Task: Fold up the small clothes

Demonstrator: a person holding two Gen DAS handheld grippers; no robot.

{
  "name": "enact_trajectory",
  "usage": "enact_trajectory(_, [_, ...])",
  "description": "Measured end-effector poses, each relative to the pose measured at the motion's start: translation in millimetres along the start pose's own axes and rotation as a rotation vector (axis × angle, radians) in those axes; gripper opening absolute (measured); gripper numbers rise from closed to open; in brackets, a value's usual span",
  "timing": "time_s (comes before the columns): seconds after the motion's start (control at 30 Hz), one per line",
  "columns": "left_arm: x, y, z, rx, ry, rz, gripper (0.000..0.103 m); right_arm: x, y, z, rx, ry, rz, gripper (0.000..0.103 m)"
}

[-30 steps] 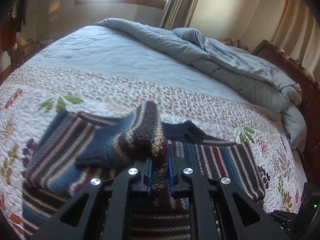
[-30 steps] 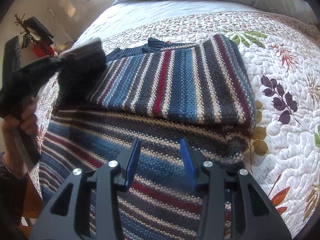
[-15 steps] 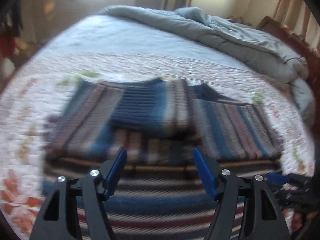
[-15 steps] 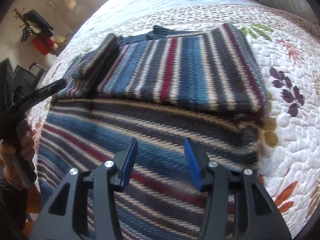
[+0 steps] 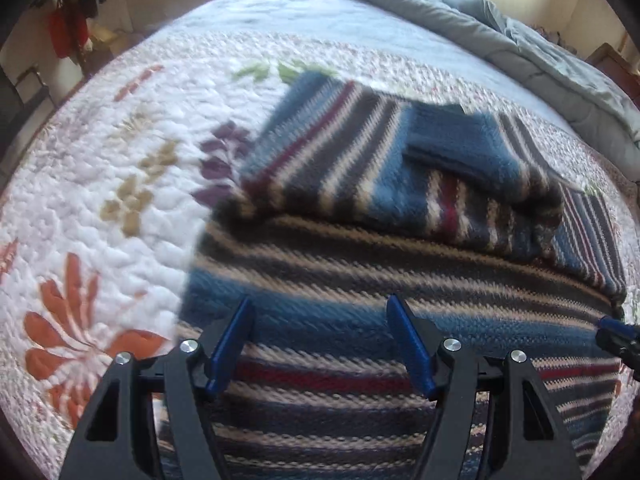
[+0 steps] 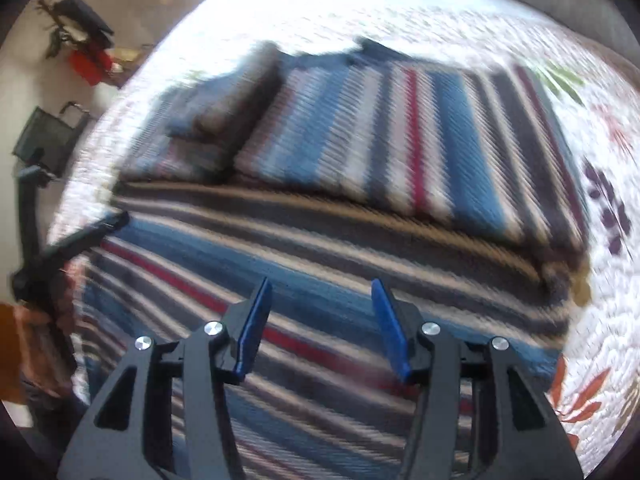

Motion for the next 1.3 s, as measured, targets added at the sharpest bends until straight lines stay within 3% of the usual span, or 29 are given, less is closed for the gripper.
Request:
enact_trajectory(0.07, [9.1,5.9,9.3,-0.032,0.041,0.006,0.072,31.4,7.3,21.2,-0.018,0.033,0.027,0.052])
enact_trajectory(0.13, [15.6,5.2,20.1,-0.014,0.051,0.000,0.073,64.7,9.5,43.6,-0.037,0.074,0.036,0.052])
enact_trajectory(0.27, [35.6,2.3,34.3,-0.043,0.054,0.079,0.075,116.6,-9.9,91.6,-0.033,0.085,0.073,0.051])
enact_trajectory(0.37, [53.7,-6.4,44.1,-0.020,0.104,0.046,0.075,142.4,-34.0,116.2,-0.016,0.088,0.073,0.051])
enact_trajectory(0.5, [66.6,-3.9,47.6,-0.049,0.119,0.090,0.075,165.7,-58.2,134.1,0.009,0.075,0.032,0.051])
enact_trajectory(0.6, [71.4,-0.5,51.0,-0.057,0.124,0.087,0.075,175.1,-75.1,143.0,0.034,0.062,0.004,0.062])
enact_trajectory(0.77, [84.6,4.5,54.9,-0.083,0.174,0.110,0.077,188.4,-109.1,148.0,0.092,0.110,-0.136,0.065])
enact_trajectory(0.83, [87.9,4.8,55.0,-0.081,0.188,0.101,0.077,185.6,-113.4,146.2,0.078,0.115,-0.199,0.043])
enact_trajectory(0.87, [88.4,4.5,54.3,-0.081,0.193,0.098,0.077,183.8,-111.7,144.8,0.072,0.121,-0.207,0.041])
enact_trajectory(0.9, [87.9,4.3,53.8,-0.081,0.195,0.096,0.077,179.0,-108.0,144.4,0.069,0.118,-0.185,0.032])
enact_trajectory(0.93, [85.7,3.4,53.2,-0.079,0.190,0.093,0.078,173.6,-105.0,144.3,0.068,0.112,-0.188,0.008])
enact_trajectory(0.97, [83.4,2.8,52.9,-0.078,0.182,0.092,0.078,163.8,-98.9,145.1,0.068,0.097,-0.181,0.008])
enact_trajectory(1.07, [73.8,1.4,52.4,-0.080,0.141,0.095,0.078,129.4,-70.8,148.9,0.035,-0.008,-0.039,0.008])
enact_trajectory(1.2, [65.8,-0.6,50.8,-0.085,0.120,0.099,0.080,69.6,-22.7,143.1,-0.064,-0.090,-0.040,0.008])
enact_trajectory(1.3, [57.7,-5.4,48.6,-0.077,0.101,0.100,0.080,10.3,-3.8,124.9,-0.075,-0.150,-0.122,0.014])
Point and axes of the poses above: each gripper's, at about its wrist camera, not at the fingertips, and y roughly against the way its jaws point, x to its left, z to its top, the point moved 2 cm from there along -y, roughly the way its jaws point, and after that the axes turned 9 degrees about -z, right-handed, at the moved point
